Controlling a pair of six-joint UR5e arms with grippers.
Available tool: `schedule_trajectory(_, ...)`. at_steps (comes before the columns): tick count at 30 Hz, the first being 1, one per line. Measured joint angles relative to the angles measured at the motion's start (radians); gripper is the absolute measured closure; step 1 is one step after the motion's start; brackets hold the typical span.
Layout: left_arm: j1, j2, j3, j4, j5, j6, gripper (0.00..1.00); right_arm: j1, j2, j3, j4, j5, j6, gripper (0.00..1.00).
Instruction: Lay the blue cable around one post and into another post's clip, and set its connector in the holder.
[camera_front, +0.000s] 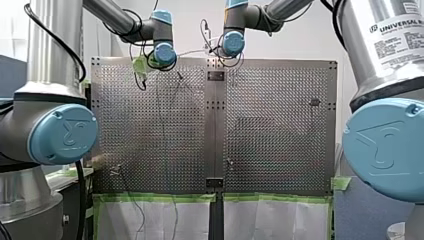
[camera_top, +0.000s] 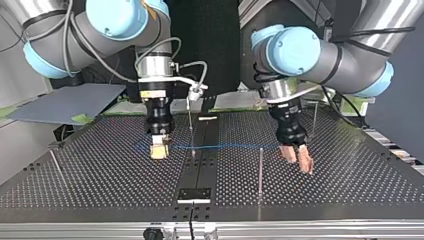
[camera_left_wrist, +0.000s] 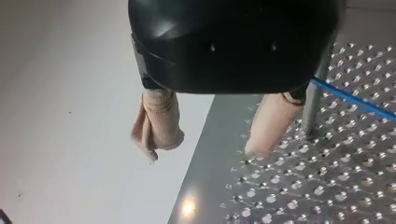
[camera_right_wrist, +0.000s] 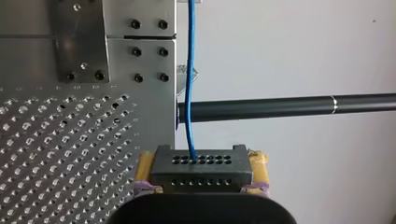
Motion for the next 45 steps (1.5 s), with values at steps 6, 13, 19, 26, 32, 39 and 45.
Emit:
schedule_trajectory(6, 0.024, -0.038, 0.054, -0.049, 0.027, 0.003, 0.00, -0.004, 0.017, -0.036, 0.017, -0.003, 0.002, 1.00)
schedule_trajectory(13, 0.046, -0.073, 0.117, -0.091, 0.060, 0.005, 0.00, -0.016, 0.025, -0.052, 0.021, -0.003, 0.005, 1.00)
schedule_trajectory(19, 0.068, -0.102, 0.177, -0.097, 0.087, 0.003, 0.00, -0.027, 0.041, -0.057, 0.021, -0.006, 0.003, 1.00)
schedule_trajectory(26, 0.092, -0.114, 0.246, -0.099, 0.101, -0.005, 0.00, -0.040, 0.060, -0.061, 0.018, -0.007, 0.005, 1.00)
schedule_trajectory(32, 0.104, -0.135, 0.275, -0.106, 0.105, -0.019, 0.00, -0.047, 0.064, -0.062, 0.015, -0.008, 0.008, 1.00)
schedule_trajectory(39, 0.108, -0.142, 0.238, -0.098, 0.099, -0.026, 0.00, -0.068, 0.070, -0.062, 0.017, -0.011, 0.018, 1.00)
schedule_trajectory(45, 0.113, -0.144, 0.191, -0.068, 0.099, -0.042, 0.00, -0.082, 0.075, -0.062, 0.018, -0.009, 0.030, 1.00)
